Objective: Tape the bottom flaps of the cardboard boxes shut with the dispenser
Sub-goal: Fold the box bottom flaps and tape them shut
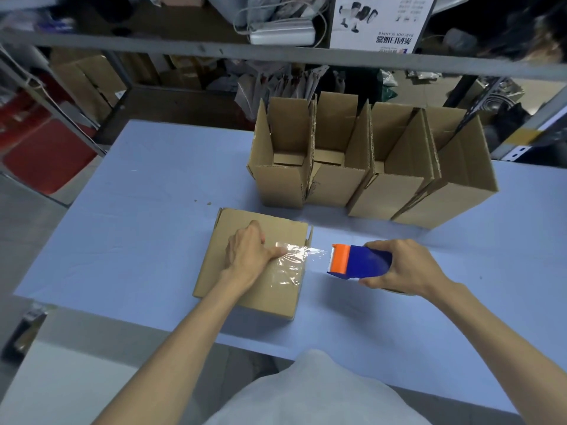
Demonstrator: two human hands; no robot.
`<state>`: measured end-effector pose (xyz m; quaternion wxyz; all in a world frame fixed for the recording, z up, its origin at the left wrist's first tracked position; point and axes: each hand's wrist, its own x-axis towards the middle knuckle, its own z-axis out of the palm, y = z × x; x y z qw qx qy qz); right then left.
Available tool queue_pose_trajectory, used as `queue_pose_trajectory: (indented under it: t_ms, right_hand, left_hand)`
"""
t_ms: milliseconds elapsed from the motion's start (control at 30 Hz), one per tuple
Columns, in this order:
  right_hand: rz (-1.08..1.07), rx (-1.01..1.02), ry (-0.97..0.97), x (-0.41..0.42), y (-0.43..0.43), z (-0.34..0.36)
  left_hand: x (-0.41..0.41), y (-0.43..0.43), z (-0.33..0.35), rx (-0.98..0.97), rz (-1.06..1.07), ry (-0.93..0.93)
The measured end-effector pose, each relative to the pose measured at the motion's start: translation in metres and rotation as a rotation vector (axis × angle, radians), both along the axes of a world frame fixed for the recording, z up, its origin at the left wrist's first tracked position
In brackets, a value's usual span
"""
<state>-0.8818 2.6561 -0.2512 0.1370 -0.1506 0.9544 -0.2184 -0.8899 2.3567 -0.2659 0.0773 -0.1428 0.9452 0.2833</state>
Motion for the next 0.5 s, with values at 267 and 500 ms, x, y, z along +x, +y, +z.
queue_pose_trajectory:
  t_ms: [267, 500]
  right_hand:
    - [0.092, 0.155, -0.054, -0.012, -0.021, -0.002]
    - [0.188, 0.424, 0.013, -0.023, -0.077, -0.008]
  left_hand:
    - [0.012, 0.014, -0.007, 0.083, -0.392, 0.153]
    - [0.014, 0.016, -0.009, 0.103, -0.374, 0.13]
